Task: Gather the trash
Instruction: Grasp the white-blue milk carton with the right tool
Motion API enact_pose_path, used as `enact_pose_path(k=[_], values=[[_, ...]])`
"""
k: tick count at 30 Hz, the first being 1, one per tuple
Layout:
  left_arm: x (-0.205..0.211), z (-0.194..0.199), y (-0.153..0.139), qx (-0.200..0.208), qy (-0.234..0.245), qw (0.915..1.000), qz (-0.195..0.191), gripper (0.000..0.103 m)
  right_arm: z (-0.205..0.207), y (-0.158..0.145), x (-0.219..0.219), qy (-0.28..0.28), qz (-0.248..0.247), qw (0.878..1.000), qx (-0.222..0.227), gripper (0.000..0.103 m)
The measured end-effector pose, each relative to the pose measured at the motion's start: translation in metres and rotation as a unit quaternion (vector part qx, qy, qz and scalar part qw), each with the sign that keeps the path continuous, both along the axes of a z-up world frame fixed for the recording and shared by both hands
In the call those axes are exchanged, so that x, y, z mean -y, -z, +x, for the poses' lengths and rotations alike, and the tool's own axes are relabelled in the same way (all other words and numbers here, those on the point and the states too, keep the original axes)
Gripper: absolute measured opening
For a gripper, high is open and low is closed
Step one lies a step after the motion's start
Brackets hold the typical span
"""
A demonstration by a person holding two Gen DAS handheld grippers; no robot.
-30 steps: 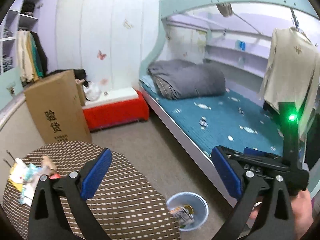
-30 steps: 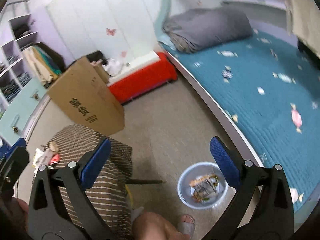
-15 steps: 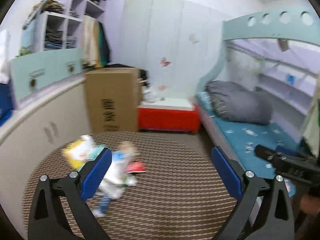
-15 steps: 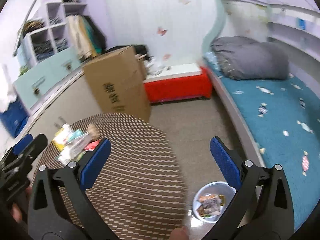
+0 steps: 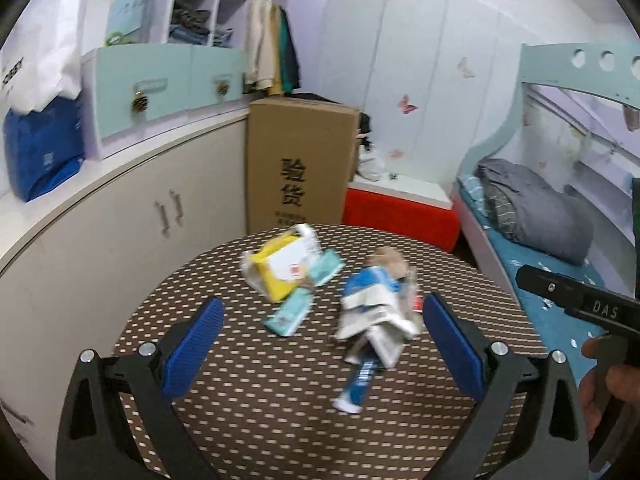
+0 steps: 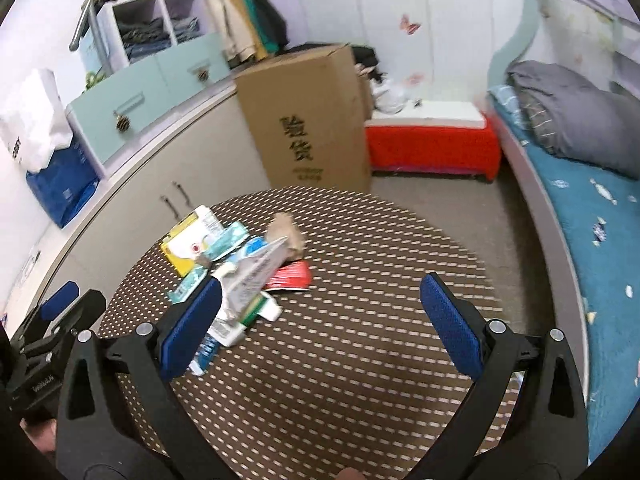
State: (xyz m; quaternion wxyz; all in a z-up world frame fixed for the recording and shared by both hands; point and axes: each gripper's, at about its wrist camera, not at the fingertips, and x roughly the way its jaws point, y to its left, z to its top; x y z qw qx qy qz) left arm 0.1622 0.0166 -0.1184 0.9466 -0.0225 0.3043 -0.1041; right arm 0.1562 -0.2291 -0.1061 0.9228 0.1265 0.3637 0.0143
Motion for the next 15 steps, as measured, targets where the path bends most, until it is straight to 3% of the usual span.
enact_pose_path(k=[9,15], values=[[-0.038,0.018,0.019,-0.011,-0.026,0.9996,0.009,0.098,0.061,0.032,-0.056,-0.051,0.005,0.997,-0.06,0.097],[-0.046,0.031,0.036,-0.034,-0.023,0.9989,0.024,0.098,0.101,0.066,-0.093,-0.062,-0.037,0.989,-0.126,0.093]])
